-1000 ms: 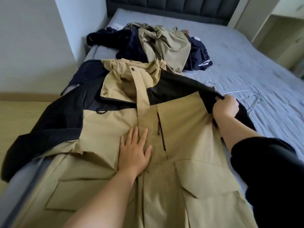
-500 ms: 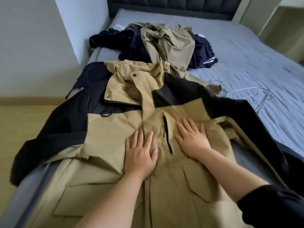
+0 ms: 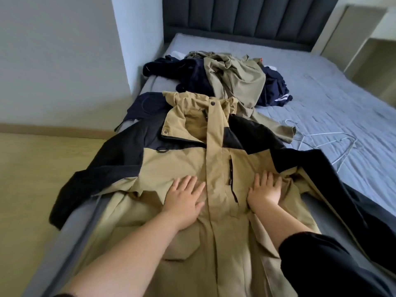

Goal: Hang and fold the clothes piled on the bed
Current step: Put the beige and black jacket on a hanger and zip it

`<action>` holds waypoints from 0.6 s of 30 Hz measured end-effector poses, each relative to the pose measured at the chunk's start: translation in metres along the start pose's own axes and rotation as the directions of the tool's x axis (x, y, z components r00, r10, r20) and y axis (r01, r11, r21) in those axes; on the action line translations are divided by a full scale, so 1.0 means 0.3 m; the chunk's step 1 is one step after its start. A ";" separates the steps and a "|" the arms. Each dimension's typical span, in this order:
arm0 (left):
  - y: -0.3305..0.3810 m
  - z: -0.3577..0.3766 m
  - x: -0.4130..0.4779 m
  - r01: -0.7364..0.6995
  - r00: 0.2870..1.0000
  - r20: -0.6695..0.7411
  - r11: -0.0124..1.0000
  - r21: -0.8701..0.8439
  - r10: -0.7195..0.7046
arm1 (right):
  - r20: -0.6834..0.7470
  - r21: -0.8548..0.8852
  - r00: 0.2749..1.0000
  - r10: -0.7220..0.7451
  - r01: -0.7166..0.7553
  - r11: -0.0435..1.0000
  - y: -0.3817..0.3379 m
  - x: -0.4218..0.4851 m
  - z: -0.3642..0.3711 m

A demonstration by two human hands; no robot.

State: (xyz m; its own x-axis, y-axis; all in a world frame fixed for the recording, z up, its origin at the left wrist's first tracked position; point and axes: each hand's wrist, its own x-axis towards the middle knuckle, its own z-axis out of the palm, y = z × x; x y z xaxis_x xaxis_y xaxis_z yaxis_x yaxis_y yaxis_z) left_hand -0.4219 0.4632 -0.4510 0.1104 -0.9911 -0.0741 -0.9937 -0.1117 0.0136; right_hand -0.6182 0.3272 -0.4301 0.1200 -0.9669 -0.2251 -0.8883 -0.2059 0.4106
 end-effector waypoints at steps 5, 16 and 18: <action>-0.327 -0.047 -0.222 0.189 0.982 -0.032 0.968 0.162 -0.186 | -0.077 0.388 0.969 -0.237 0.248 0.888 -0.213 -0.167 -0.130; -0.703 -0.066 -0.339 0.561 0.199 0.607 -0.419 -0.714 -0.769 | 0.177 0.386 0.877 -0.447 0.356 0.851 -0.626 -0.311 -0.121; -0.733 -0.077 -0.337 0.473 0.257 0.700 -0.545 -0.692 -0.666 | 0.201 0.380 0.878 -0.434 0.338 0.861 -0.636 -0.305 -0.121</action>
State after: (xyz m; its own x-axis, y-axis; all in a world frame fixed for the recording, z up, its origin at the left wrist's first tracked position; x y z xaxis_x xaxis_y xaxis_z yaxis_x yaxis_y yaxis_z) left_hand -0.2139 0.5864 -0.4233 0.6753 -0.1297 -0.7261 0.6089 -0.4576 0.6480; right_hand -0.4436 0.4495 -0.4557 0.4018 -0.7299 -0.5531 -0.8925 -0.4472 -0.0582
